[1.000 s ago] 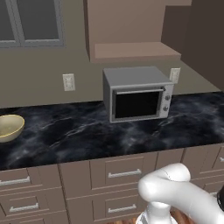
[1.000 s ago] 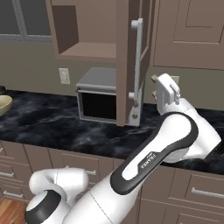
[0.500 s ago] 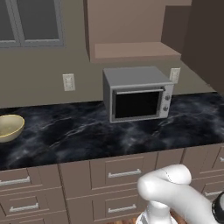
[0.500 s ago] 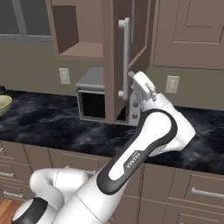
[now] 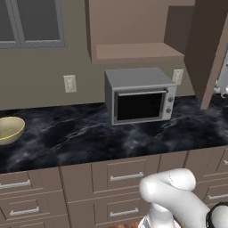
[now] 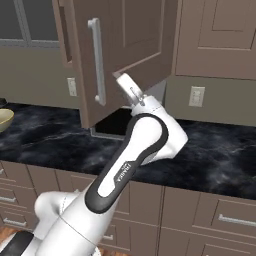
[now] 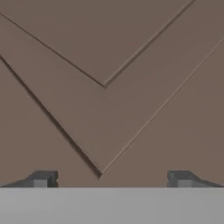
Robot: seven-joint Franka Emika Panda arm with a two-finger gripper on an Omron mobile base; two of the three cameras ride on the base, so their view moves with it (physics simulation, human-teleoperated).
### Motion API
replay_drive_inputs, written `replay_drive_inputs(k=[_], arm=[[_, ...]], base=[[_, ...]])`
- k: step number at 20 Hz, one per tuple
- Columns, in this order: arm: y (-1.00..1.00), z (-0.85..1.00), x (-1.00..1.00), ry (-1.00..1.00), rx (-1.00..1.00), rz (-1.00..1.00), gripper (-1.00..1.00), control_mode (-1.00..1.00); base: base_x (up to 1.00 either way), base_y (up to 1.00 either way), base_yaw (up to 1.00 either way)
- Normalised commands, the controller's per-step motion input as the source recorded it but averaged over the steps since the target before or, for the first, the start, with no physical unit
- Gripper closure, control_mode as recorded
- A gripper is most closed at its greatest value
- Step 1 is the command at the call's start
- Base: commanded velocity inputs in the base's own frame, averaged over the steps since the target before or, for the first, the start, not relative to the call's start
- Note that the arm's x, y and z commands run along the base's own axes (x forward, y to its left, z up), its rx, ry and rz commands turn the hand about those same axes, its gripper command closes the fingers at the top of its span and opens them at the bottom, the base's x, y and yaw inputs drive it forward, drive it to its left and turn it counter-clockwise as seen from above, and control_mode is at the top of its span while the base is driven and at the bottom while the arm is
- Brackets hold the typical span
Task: Open the cabinet and move the ladle to the pot. Then close the cabinet.
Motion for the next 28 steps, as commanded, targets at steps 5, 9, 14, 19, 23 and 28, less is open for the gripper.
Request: replay_drive_inputs(k=[5, 9, 14, 19, 23, 28], arm=[[0.74, 0.22, 0.22, -0.11, 0.00, 0.00, -1.00, -1.00], [0.59, 0.18, 0.16, -0.12, -0.05, 0.00, -1.00, -1.00], [0.41, 0.07, 0.17, -0.09, -0.13, -0.04, -1.00, -1.00], [0.37, 0.00, 0.30, -0.05, -0.17, -0.10, -1.00, -1.00], [0.45, 0.00, 0.41, -0.04, -0.15, -0.15, -1.00, -1.00], [0.46, 0.00, 0.44, -0.04, -0.09, -0.22, -1.00, -1.00]], base=[[0.00, 0.00, 0.00], [0.00, 0.00, 0.00], [0.00, 0.00, 0.00], [0.00, 0.00, 0.00], [0.00, 0.00, 0.00], [0.00, 0.00, 0.00]])
